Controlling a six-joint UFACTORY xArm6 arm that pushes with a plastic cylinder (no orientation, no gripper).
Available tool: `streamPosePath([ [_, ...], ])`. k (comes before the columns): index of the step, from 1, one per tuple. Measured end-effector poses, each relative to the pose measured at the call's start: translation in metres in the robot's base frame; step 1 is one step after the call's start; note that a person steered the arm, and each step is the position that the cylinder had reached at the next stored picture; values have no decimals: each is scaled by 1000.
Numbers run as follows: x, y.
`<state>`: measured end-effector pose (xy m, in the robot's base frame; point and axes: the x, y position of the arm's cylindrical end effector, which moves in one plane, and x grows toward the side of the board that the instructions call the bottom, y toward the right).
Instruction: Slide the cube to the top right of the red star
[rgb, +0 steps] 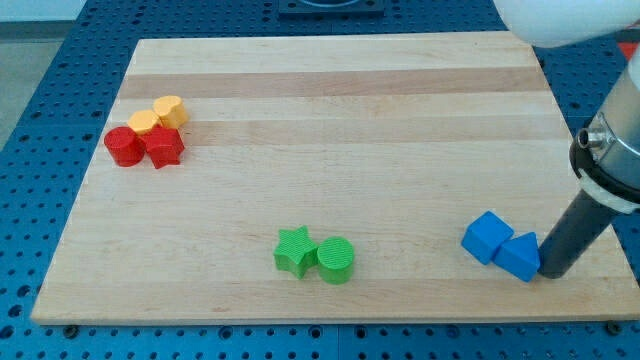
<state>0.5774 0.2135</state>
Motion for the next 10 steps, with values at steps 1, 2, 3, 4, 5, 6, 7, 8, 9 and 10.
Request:
streamPosePath([
  [1,0,-21],
  [2,-1,-50],
  [3,-20,-51],
  [4,-45,-53],
  [5,-58,-62],
  [6,-72,-83],
  [7,-84,-112],
  [8,-90,-150],
  [9,-107,-183],
  [10,-137,-194],
])
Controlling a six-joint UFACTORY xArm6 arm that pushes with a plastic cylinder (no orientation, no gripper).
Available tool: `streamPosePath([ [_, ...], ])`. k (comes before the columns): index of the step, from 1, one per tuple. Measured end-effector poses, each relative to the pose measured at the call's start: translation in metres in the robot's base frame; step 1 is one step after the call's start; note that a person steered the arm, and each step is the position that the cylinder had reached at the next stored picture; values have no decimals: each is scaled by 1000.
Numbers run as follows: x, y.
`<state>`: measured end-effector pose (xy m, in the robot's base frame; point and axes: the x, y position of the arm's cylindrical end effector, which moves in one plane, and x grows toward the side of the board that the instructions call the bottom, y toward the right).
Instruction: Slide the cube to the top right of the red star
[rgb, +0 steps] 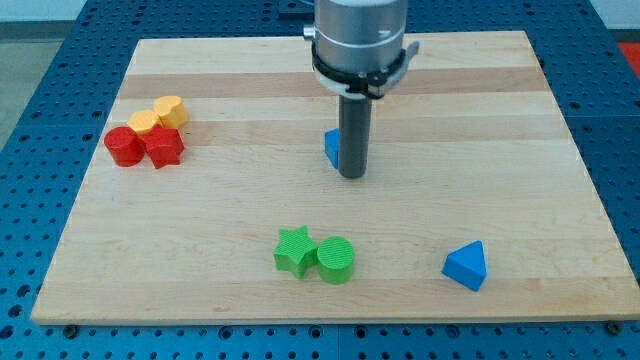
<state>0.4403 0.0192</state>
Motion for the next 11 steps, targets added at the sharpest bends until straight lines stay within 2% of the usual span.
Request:
streamPosePath([
  [3,-99,-1],
  [4,-117,-1],
  [8,-92,1],
  [11,-80,-91],
])
